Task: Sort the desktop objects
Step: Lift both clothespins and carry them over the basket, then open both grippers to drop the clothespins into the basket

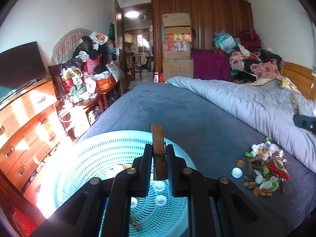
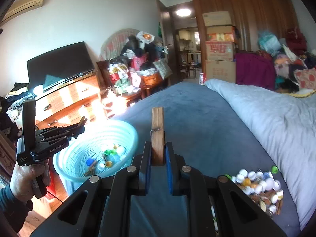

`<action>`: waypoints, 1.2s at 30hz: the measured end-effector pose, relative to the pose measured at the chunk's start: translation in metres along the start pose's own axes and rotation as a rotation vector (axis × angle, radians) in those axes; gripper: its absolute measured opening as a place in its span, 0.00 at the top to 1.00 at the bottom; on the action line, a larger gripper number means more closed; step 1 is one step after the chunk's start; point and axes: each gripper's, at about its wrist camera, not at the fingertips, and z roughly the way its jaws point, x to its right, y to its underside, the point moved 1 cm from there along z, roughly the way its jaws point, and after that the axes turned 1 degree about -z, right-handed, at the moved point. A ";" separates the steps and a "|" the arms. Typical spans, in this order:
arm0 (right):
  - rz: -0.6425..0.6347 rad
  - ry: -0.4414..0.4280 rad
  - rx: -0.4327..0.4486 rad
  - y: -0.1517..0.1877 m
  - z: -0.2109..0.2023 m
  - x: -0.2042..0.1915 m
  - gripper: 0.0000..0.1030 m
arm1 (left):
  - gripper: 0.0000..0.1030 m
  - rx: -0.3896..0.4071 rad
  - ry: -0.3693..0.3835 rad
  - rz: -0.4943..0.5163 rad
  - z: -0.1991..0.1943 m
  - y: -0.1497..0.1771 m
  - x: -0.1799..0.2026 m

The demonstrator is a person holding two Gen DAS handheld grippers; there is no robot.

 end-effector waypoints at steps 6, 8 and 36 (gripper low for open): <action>-0.030 -0.041 -0.008 -0.023 0.028 -0.028 0.87 | 0.86 0.008 -0.052 -0.015 0.002 -0.012 -0.048; -0.046 -0.055 -0.010 -0.031 0.038 -0.039 0.87 | 0.86 0.006 -0.067 -0.021 0.006 -0.015 -0.062; -0.147 -0.313 -0.323 -0.073 0.173 -0.131 0.87 | 0.86 -0.351 -0.023 0.057 0.092 -0.015 -0.131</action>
